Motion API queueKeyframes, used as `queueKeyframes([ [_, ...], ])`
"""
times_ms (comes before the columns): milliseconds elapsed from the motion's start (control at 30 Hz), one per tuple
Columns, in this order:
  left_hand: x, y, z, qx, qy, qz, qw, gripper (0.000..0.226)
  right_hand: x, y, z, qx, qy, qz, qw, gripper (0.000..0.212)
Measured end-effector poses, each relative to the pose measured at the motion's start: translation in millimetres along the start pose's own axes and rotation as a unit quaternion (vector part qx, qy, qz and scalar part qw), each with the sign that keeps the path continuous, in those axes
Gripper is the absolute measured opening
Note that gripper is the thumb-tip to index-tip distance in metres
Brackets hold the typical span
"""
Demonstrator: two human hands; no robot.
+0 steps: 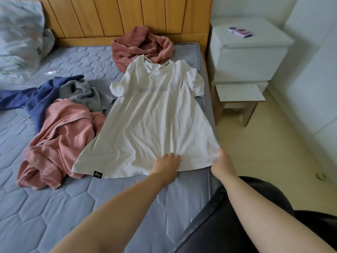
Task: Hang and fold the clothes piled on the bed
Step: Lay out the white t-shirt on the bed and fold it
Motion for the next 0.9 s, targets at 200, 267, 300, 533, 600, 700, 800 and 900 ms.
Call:
queueKeyframes([
  [200,3,3,-20,-0.018,0.034,-0.018,0.999,0.061,15,5,-8,-0.009,0.033,-0.035,0.999,0.036],
  [267,4,4,-14,-0.017,0.037,-0.019,0.999,0.058,11,7,-13,-0.021,0.009,-0.012,1.000,0.023],
  [300,6,5,-10,-0.015,0.034,-0.023,0.999,0.054,14,7,-14,-0.026,0.001,-0.021,0.999,0.018],
  [533,31,5,7,-0.025,0.014,-0.053,0.998,0.040,52,-17,40,0.109,0.123,-0.171,0.971,0.020],
  [600,43,4,6,-0.051,0.007,-0.088,0.995,0.044,66,-31,47,0.140,0.174,-0.216,0.951,0.021],
  [700,50,3,7,-0.075,-0.006,-0.079,0.994,0.048,54,-23,20,0.052,0.063,-0.136,0.987,0.014],
  [800,19,1,10,-0.074,-0.030,0.102,0.992,0.049,23,-21,-11,-0.059,-0.158,0.049,0.984,0.017],
  [900,4,-9,4,-0.081,-0.137,0.223,0.962,0.040,30,-20,18,0.038,-0.085,-0.039,0.995,0.036],
])
Point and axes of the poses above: each hand's wrist, its own y-axis towards the middle knuckle, its own x-axis out of the back of the hand, z = x × y, the point moved 10 cm from there along y, towards the middle knuckle, and after that the axes turned 8 degrees about x, right-handed, at the moved point
